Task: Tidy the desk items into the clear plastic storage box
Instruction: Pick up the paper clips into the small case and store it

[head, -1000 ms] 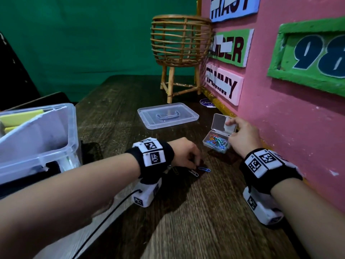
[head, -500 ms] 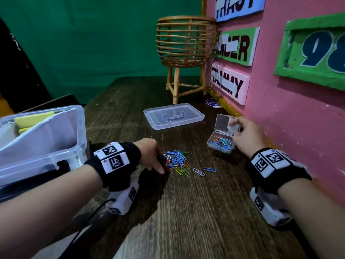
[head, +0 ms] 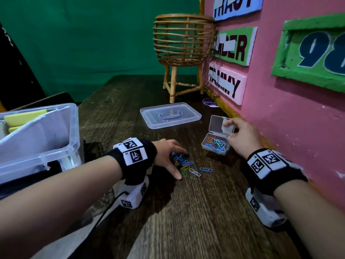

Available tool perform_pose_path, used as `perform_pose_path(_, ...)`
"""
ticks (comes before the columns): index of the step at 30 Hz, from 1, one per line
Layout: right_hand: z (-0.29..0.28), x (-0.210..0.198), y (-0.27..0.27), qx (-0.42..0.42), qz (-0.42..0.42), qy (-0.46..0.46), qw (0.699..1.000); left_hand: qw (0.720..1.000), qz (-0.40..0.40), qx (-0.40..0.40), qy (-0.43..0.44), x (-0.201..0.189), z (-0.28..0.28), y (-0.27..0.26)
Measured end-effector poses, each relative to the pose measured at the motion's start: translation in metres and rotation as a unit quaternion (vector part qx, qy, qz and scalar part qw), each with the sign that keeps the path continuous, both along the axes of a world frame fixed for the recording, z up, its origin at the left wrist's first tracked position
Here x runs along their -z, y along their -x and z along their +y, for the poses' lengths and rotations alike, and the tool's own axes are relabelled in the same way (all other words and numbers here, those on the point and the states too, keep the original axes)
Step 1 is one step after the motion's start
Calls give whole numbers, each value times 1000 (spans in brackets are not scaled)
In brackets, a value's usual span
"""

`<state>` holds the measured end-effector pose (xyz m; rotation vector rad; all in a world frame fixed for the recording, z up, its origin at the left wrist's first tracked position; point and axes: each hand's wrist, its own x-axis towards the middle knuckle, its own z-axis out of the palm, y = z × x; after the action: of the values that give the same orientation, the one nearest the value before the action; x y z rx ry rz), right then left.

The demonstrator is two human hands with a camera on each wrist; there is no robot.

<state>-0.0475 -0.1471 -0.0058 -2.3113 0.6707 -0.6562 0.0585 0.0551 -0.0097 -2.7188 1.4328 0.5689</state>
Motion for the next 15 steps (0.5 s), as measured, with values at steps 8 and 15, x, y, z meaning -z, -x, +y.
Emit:
perform_pose_path(8, 0, 5, -3, -71, 39, 0, 997, 993, -5, -22, 113, 2, -6, 2)
perform_pose_path(15, 0, 4, -2, -94, 53, -5, 994, 964, -73, -19, 257, -2, -18, 6)
